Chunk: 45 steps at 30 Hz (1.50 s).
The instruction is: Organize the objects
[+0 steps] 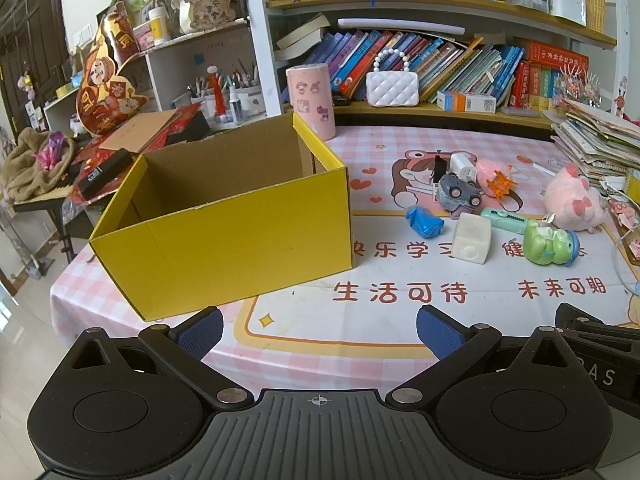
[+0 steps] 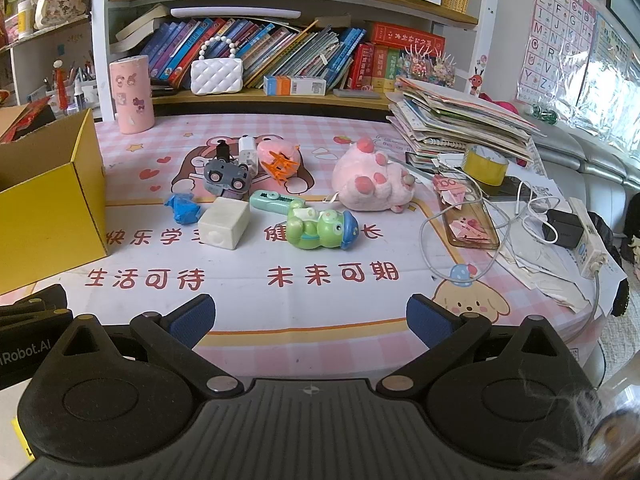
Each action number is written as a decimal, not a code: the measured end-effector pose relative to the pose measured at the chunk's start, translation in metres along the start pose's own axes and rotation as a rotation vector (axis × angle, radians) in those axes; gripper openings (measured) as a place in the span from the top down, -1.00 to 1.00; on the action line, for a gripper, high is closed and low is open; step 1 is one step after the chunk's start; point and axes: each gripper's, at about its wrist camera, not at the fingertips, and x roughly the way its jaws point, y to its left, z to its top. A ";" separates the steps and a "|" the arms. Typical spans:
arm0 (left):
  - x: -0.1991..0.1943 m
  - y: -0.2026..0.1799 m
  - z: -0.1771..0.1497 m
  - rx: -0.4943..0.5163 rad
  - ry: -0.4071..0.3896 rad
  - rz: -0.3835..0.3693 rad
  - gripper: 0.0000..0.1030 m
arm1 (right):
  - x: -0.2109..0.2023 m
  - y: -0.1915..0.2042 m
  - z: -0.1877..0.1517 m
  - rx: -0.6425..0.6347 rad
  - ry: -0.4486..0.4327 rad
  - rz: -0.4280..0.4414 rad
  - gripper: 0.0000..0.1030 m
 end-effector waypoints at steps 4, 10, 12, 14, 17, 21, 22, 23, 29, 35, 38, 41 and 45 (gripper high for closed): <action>0.000 0.000 0.000 0.000 0.000 0.000 -1.00 | 0.001 0.000 0.000 -0.001 0.001 -0.001 -1.00; 0.001 0.000 0.001 0.001 0.002 -0.001 -1.00 | 0.002 0.001 0.001 -0.002 0.002 -0.002 -1.00; 0.002 0.000 0.001 0.002 0.003 -0.002 -1.00 | 0.003 0.001 0.001 -0.002 0.001 -0.003 -1.00; 0.002 0.000 0.001 0.002 0.002 -0.002 -1.00 | 0.003 0.002 0.001 -0.003 0.002 -0.003 -1.00; 0.004 0.000 0.001 0.002 0.004 -0.003 -1.00 | 0.003 0.003 0.002 -0.004 0.003 -0.003 -1.00; 0.006 -0.001 0.002 0.002 0.006 -0.005 -1.00 | 0.008 -0.001 0.001 -0.001 0.008 -0.006 -1.00; 0.010 -0.003 0.004 0.003 0.009 -0.006 -1.00 | 0.008 -0.002 0.000 -0.001 0.009 -0.006 -1.00; 0.011 -0.003 0.004 0.002 0.010 -0.007 -1.00 | 0.008 -0.003 0.000 -0.001 0.009 -0.006 -1.00; 0.015 -0.006 0.005 0.004 0.019 -0.015 -1.00 | 0.009 -0.003 0.001 -0.004 0.016 -0.001 -0.96; 0.020 -0.014 0.007 0.009 0.035 -0.019 -1.00 | 0.020 -0.008 0.004 -0.011 0.039 -0.005 -0.96; 0.024 -0.019 0.009 0.004 0.041 -0.022 -0.99 | 0.025 -0.011 0.007 -0.017 0.043 -0.001 -0.96; 0.030 -0.024 0.012 -0.004 0.049 -0.023 -0.99 | 0.034 -0.016 0.012 -0.018 0.050 0.017 -0.96; 0.038 -0.032 0.018 -0.014 0.056 -0.019 -1.00 | 0.050 -0.023 0.019 -0.027 0.059 0.047 -0.96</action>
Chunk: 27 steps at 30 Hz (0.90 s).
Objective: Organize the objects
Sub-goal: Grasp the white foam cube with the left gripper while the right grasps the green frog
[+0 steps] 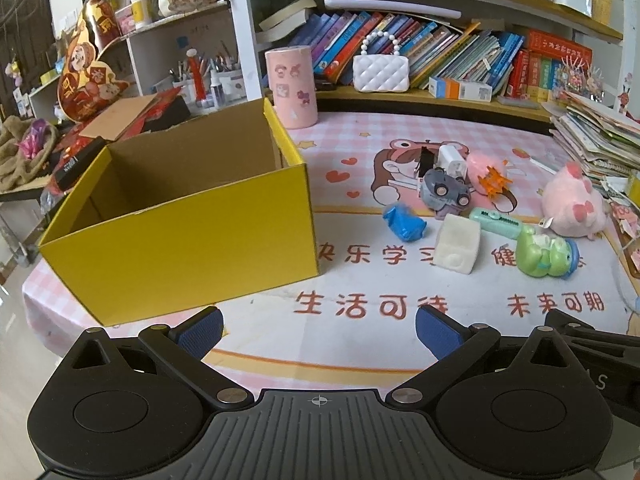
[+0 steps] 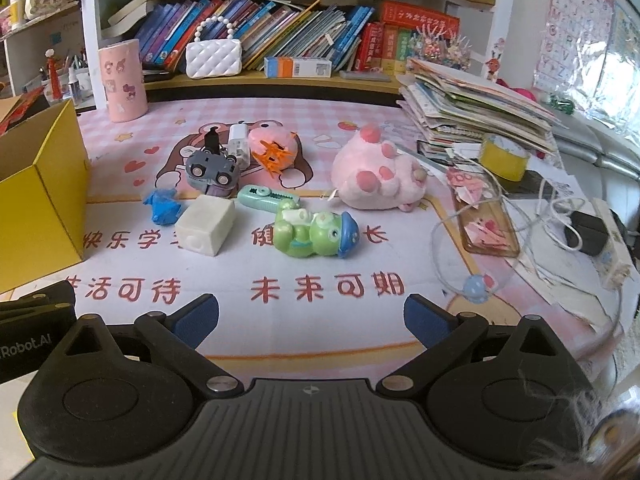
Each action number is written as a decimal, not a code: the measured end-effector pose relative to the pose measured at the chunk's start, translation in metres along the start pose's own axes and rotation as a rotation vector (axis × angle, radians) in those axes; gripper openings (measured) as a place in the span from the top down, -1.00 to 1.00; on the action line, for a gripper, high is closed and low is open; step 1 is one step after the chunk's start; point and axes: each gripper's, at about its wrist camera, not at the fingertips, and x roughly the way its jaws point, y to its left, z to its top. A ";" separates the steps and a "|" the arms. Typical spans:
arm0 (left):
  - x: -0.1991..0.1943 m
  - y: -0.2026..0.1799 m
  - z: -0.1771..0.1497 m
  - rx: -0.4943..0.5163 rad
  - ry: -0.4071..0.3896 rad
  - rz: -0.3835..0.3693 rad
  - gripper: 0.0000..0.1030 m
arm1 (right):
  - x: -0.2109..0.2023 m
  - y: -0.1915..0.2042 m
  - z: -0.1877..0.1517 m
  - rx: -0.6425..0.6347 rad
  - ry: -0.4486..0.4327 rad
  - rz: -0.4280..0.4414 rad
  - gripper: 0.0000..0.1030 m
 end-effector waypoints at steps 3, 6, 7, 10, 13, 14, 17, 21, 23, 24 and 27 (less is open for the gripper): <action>0.006 -0.007 0.005 -0.008 -0.005 0.001 -1.00 | 0.014 -0.005 0.008 -0.007 0.003 0.018 -0.96; 0.014 -0.010 0.010 -0.038 0.001 -0.008 -1.00 | 0.031 -0.012 0.016 -0.018 0.026 0.033 -0.96; 0.016 -0.009 0.012 -0.055 0.005 -0.006 -1.00 | 0.037 -0.014 0.018 -0.022 0.031 0.039 -0.96; 0.023 -0.010 0.018 -0.092 0.017 0.011 -1.00 | 0.053 -0.019 0.026 -0.035 0.040 0.053 -0.96; 0.027 -0.014 0.021 -0.099 0.025 0.033 -1.00 | 0.068 -0.022 0.035 -0.041 0.042 0.061 -0.97; 0.027 -0.015 0.022 -0.099 0.026 0.039 -1.00 | 0.074 -0.024 0.037 -0.042 0.041 0.058 -0.97; 0.028 -0.020 0.024 -0.099 0.031 0.059 -0.99 | 0.089 -0.030 0.045 -0.035 0.042 0.056 -0.96; 0.029 -0.022 0.026 -0.107 0.038 0.077 -0.97 | 0.107 -0.031 0.053 -0.036 0.042 0.093 -0.96; 0.029 -0.024 0.028 -0.110 0.039 0.086 -0.96 | 0.114 -0.028 0.056 -0.046 0.043 0.113 -0.93; 0.029 -0.025 0.029 -0.111 0.038 0.089 -0.95 | 0.118 -0.028 0.057 -0.050 0.048 0.128 -0.91; 0.031 -0.030 0.034 -0.114 0.033 0.075 -0.90 | 0.127 -0.028 0.059 -0.058 0.072 0.162 -0.50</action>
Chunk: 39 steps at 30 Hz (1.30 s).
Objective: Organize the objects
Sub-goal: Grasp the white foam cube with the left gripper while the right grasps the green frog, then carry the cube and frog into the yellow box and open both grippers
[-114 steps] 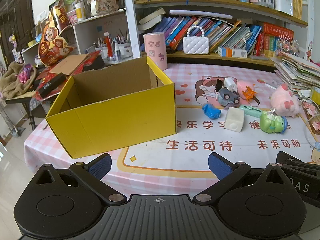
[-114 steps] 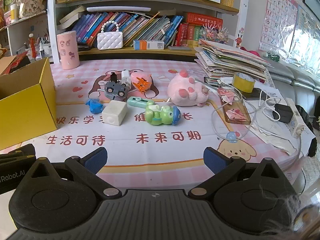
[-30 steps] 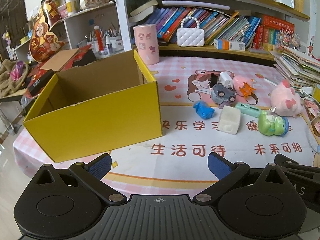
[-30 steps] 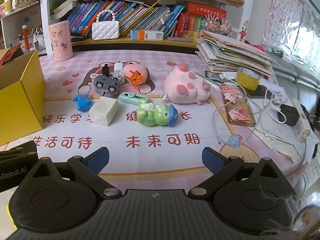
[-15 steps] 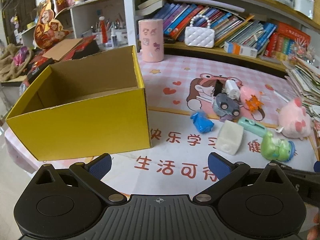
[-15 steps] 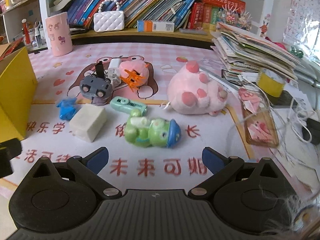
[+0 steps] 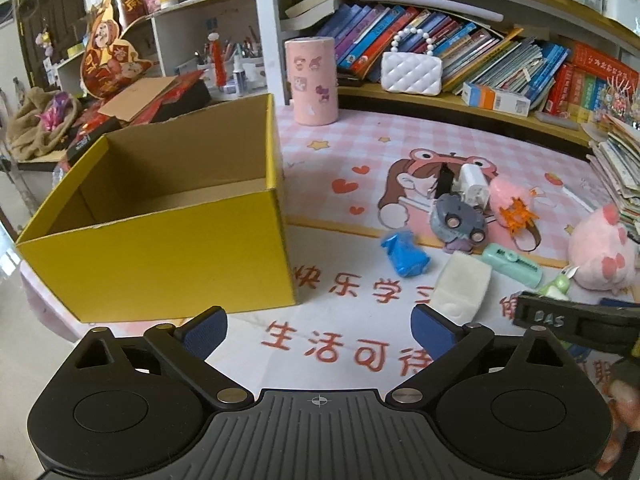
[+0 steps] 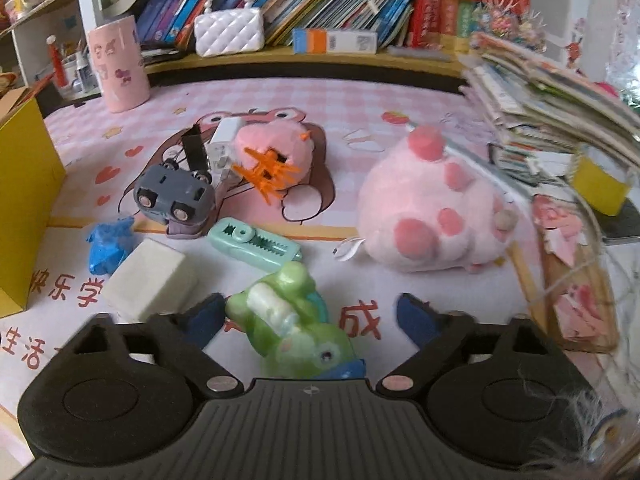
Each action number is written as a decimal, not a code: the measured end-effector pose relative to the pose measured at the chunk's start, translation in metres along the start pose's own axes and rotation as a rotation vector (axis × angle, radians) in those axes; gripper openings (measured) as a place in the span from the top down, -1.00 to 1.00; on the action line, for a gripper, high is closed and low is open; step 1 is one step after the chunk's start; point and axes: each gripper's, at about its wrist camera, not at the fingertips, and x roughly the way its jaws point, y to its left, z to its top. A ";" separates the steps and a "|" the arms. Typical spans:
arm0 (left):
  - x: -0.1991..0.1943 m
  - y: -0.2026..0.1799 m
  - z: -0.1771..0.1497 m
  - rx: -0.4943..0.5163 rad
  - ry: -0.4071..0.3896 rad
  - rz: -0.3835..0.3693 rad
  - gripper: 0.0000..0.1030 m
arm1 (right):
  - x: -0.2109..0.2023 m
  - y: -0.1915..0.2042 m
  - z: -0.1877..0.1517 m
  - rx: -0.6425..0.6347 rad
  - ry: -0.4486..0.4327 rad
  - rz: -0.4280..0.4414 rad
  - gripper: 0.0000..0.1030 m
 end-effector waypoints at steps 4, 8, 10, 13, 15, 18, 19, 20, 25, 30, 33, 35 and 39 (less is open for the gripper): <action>0.007 -0.017 0.009 0.015 0.000 -0.057 -0.76 | -0.002 -0.013 0.005 -0.006 0.013 0.050 0.16; 0.026 -0.041 0.019 0.042 0.001 -0.123 -0.60 | -0.027 -0.033 0.006 -0.019 -0.077 0.045 0.17; 0.042 -0.058 0.023 0.063 0.025 -0.165 -0.55 | -0.034 -0.042 0.006 -0.015 -0.089 0.040 0.17; 0.061 -0.082 0.024 0.120 0.060 -0.189 -0.53 | -0.040 -0.053 0.005 -0.004 -0.096 0.049 0.17; 0.071 -0.094 0.023 0.158 0.072 -0.185 -0.47 | -0.041 -0.058 0.005 0.006 -0.093 0.066 0.17; 0.081 -0.103 0.019 0.189 0.102 -0.174 -0.26 | -0.042 -0.062 0.002 0.019 -0.081 0.079 0.17; 0.084 -0.104 0.017 0.196 0.113 -0.173 -0.20 | -0.044 -0.062 0.000 0.022 -0.080 0.082 0.17; 0.087 -0.106 0.015 0.205 0.121 -0.170 -0.19 | -0.045 -0.063 -0.001 0.025 -0.078 0.086 0.17; 0.085 -0.103 0.013 0.203 0.109 -0.155 0.18 | -0.047 -0.062 -0.004 0.028 -0.065 0.089 0.17; 0.062 -0.080 0.014 0.123 0.104 -0.200 0.27 | -0.051 -0.048 -0.009 0.005 -0.050 0.104 0.17; 0.043 -0.062 0.010 0.086 0.088 -0.232 0.29 | -0.055 -0.036 -0.014 -0.010 -0.043 0.104 0.17; 0.032 -0.051 0.007 0.066 0.078 -0.246 0.29 | -0.059 -0.027 -0.018 -0.019 -0.034 0.111 0.17; 0.018 -0.026 -0.004 0.035 0.064 -0.262 0.30 | -0.070 -0.004 -0.030 -0.034 -0.018 0.120 0.17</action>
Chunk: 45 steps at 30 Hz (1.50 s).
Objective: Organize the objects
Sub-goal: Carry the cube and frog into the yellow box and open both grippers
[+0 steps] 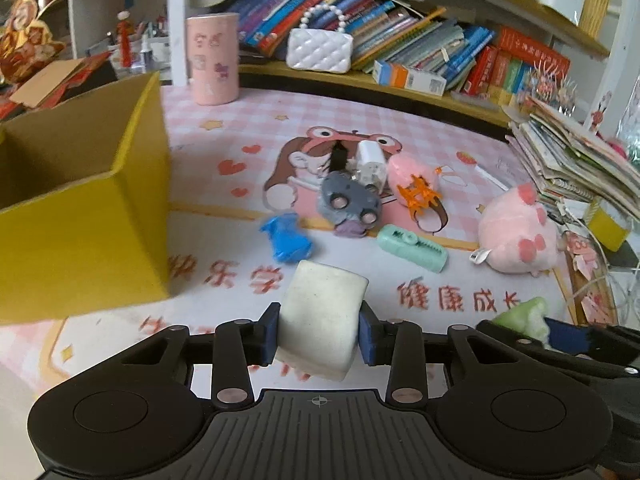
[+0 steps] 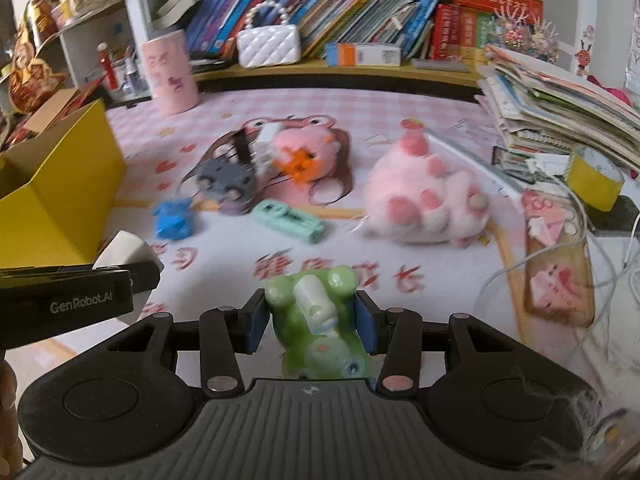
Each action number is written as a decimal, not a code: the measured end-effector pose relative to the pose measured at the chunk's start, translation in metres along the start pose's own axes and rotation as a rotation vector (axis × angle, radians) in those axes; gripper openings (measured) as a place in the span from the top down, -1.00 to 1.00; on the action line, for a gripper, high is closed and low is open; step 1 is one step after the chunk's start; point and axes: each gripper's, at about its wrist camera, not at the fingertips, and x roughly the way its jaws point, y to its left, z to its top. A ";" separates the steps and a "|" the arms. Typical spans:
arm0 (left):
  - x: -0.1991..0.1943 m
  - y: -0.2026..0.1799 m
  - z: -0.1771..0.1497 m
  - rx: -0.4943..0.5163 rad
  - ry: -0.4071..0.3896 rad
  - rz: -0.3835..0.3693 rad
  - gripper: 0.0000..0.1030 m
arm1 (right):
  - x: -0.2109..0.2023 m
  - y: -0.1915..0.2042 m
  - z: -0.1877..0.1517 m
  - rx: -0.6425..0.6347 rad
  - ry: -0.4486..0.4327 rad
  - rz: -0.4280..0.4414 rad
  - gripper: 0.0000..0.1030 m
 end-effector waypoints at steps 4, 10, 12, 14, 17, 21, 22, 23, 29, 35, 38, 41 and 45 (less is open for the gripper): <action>-0.022 0.029 -0.013 -0.037 -0.017 -0.008 0.31 | -0.011 0.032 -0.009 -0.020 0.009 0.007 0.17; -0.068 0.089 -0.032 -0.090 -0.069 0.043 0.32 | -0.030 0.102 -0.023 -0.098 -0.001 0.083 0.17; -0.083 0.113 -0.040 -0.115 -0.076 0.069 0.33 | -0.036 0.128 -0.031 -0.125 0.000 0.113 0.17; -0.098 0.134 -0.049 -0.134 -0.079 0.094 0.33 | -0.040 0.150 -0.038 -0.143 0.005 0.133 0.17; -0.118 0.164 -0.066 -0.158 -0.078 0.125 0.34 | -0.043 0.180 -0.051 -0.150 0.025 0.157 0.17; -0.140 0.195 -0.080 -0.170 -0.089 0.150 0.35 | -0.052 0.219 -0.069 -0.166 0.028 0.195 0.17; -0.145 0.201 -0.082 -0.170 -0.097 0.152 0.35 | -0.054 0.226 -0.071 -0.170 0.023 0.200 0.17; -0.150 0.206 -0.085 -0.167 -0.104 0.153 0.35 | -0.057 0.234 -0.074 -0.173 0.018 0.204 0.17; -0.170 0.229 -0.089 -0.151 -0.144 0.137 0.36 | -0.070 0.262 -0.075 -0.169 -0.018 0.194 0.17; -0.188 0.236 -0.068 -0.167 -0.232 0.076 0.37 | -0.082 0.266 -0.053 -0.153 -0.131 0.170 0.17; -0.194 0.238 -0.045 -0.197 -0.289 0.045 0.37 | -0.084 0.263 -0.026 -0.122 -0.199 0.158 0.17; -0.190 0.239 -0.016 -0.237 -0.324 0.014 0.37 | -0.080 0.259 0.006 -0.101 -0.242 0.161 0.17; -0.180 0.239 0.022 -0.249 -0.374 0.030 0.37 | -0.069 0.257 0.048 -0.101 -0.300 0.185 0.17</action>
